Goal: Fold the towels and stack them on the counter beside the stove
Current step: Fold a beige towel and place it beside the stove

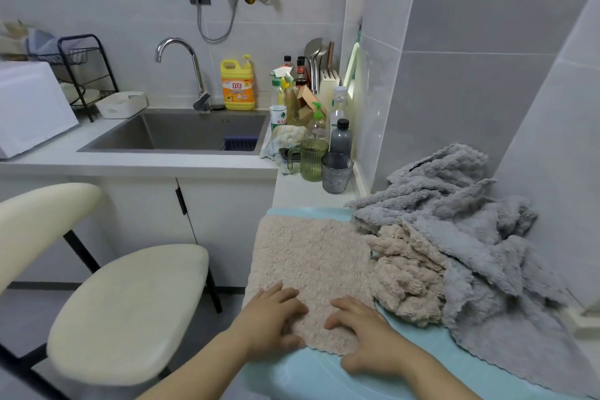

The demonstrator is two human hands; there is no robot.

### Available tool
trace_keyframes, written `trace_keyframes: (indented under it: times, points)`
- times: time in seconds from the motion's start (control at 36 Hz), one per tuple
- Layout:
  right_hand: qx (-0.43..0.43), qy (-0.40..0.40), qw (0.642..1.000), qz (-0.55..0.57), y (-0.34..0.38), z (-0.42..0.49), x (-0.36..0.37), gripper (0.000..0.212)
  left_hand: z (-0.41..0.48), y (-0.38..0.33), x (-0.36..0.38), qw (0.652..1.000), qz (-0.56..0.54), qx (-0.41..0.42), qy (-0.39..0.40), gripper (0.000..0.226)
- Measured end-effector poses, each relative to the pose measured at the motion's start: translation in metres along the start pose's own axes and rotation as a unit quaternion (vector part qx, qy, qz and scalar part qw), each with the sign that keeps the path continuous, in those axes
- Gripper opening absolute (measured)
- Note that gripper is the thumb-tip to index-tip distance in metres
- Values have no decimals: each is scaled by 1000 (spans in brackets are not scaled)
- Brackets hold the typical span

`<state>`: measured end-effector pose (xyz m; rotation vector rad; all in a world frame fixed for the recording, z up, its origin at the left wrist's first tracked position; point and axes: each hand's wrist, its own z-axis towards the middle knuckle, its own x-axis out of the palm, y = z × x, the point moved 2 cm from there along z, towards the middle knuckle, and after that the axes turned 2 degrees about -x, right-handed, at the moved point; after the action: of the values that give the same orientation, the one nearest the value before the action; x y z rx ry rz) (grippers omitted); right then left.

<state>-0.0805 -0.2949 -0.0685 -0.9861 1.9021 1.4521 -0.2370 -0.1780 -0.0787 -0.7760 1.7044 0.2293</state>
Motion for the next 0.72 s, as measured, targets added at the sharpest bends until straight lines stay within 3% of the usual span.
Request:
trace_keyframes:
  times: [0.14,0.28,0.42,0.47,0.53,0.64,0.72]
  points:
    - [7,-36,999,32,-5,3,2,36,2,-1,0,1000,3,4,-2,54]
    - [26,-80,996,26,-4,9,2,37,0,-4,-4,1000,-19,-1,13,66]
    - [62,-102,992,38,-1,9,1,30,0,-3,-2,1000,-15,10,-15,56]
    - [77,-109,990,47,1,9,1,26,2,-1,-4,998,15,32,-51,59]
    - [85,-113,989,51,3,9,1,26,4,5,-3,992,24,47,-112,44]
    - [94,-116,988,43,5,11,3,28,9,5,3,985,25,82,-148,44]
    - [90,-108,990,24,11,8,4,16,9,3,3,992,2,26,-126,41]
